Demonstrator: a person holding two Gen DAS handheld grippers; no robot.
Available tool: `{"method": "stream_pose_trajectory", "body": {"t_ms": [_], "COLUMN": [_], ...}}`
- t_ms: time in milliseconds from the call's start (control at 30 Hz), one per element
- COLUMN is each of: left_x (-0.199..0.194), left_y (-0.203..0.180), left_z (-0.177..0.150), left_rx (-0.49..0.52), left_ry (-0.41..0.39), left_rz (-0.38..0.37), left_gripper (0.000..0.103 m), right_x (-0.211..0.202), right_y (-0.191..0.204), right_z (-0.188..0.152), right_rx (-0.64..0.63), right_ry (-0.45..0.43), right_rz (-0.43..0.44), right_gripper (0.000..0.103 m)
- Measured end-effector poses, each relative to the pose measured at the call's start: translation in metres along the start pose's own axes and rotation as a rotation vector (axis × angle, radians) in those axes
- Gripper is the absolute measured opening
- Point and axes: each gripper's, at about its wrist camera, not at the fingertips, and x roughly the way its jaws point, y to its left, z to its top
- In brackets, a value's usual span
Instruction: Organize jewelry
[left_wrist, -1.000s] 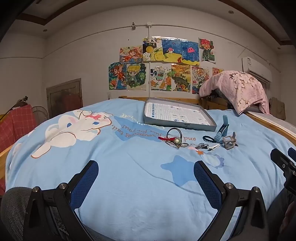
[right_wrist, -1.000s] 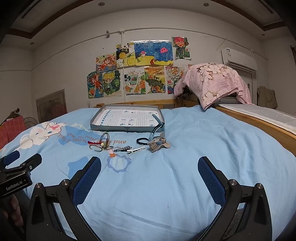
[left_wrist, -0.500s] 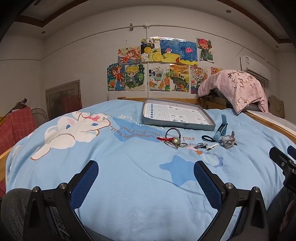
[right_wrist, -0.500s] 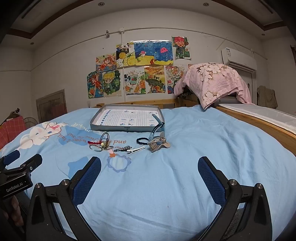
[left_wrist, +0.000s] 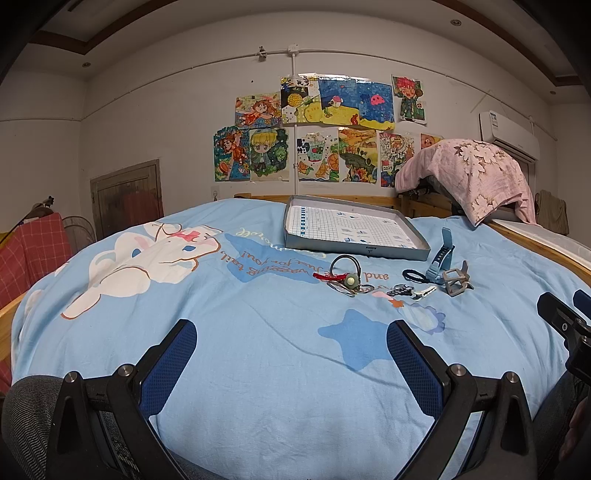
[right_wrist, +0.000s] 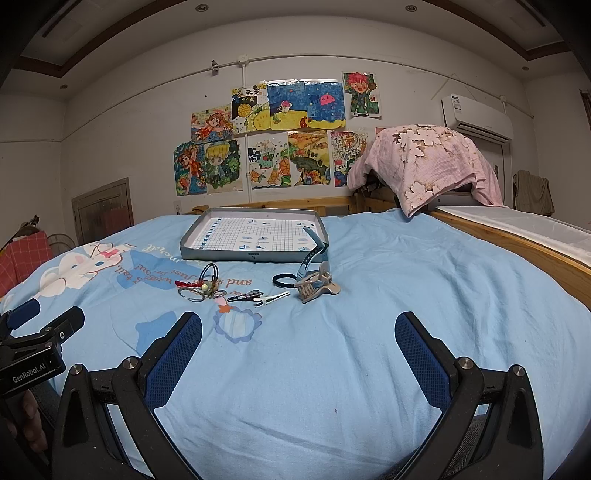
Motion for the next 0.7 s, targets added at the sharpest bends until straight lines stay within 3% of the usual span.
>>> {"method": "stream_pose_trajectory", "body": {"t_ms": [700], "left_x": [0.0004], "left_y": [0.0009], "left_z": [0.0004], "left_rx": [0.002], "left_ry": [-0.001], "left_rz": [0.001], "left_gripper": [0.103], "right_x": [0.0002], "right_y": [-0.0001], "right_z": [-0.0009], "right_rx": [0.001], "right_ry": [0.001], "right_rz": [0.0], "right_gripper": [0.102]}}
